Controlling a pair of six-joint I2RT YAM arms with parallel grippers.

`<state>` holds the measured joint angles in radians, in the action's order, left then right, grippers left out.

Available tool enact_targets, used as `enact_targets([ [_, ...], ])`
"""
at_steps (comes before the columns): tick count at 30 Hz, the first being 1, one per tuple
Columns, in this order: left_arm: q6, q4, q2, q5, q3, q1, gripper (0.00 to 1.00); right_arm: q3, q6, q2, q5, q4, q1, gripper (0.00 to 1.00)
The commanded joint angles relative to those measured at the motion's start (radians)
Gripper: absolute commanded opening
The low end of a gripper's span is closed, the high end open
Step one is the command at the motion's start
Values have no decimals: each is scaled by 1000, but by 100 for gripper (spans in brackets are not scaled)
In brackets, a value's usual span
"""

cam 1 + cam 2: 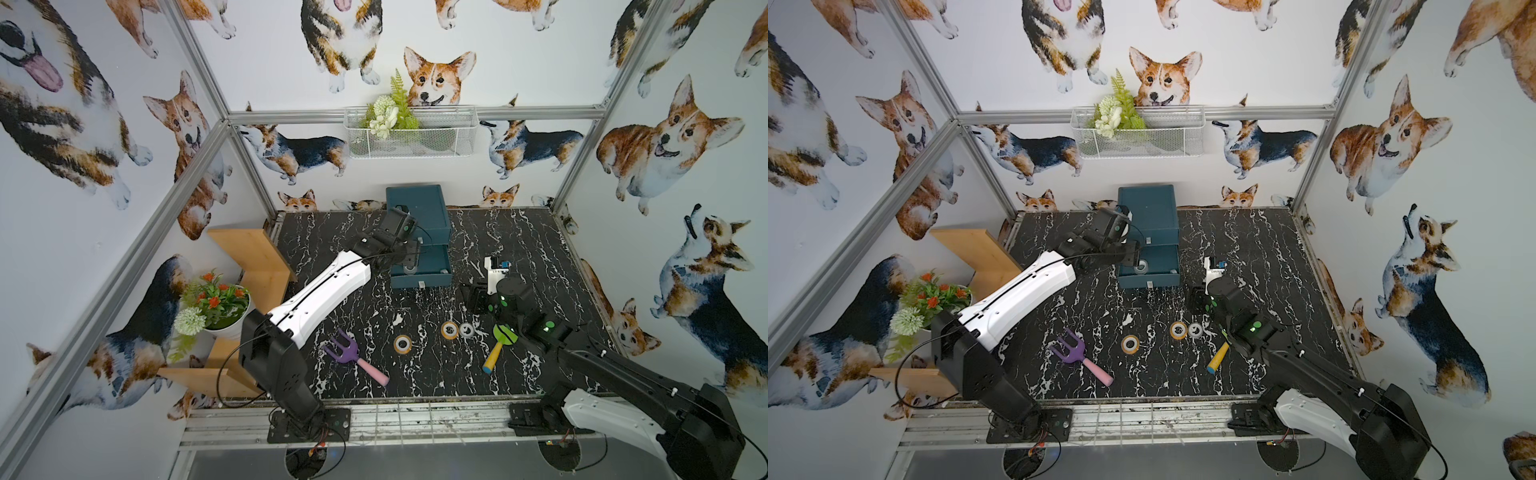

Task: Place the transparent tape into the drawer according to color
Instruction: Place the tape in the drawer, then pick up the tape from the center of the board.

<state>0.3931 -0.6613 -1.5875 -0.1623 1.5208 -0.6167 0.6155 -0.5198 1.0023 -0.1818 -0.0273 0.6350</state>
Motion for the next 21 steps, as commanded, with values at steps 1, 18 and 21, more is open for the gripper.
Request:
enact_targets([
  [1, 3, 57, 94, -38, -95, 12, 72, 10, 33, 39, 54, -51, 6, 61],
  [18, -13, 130, 254, -54, -366, 107, 78, -81, -38, 272, -40, -171, 66, 60],
  [21, -13, 135, 251, -47, -369, 113, 78, -96, -45, 285, -18, -177, 67, 61],
])
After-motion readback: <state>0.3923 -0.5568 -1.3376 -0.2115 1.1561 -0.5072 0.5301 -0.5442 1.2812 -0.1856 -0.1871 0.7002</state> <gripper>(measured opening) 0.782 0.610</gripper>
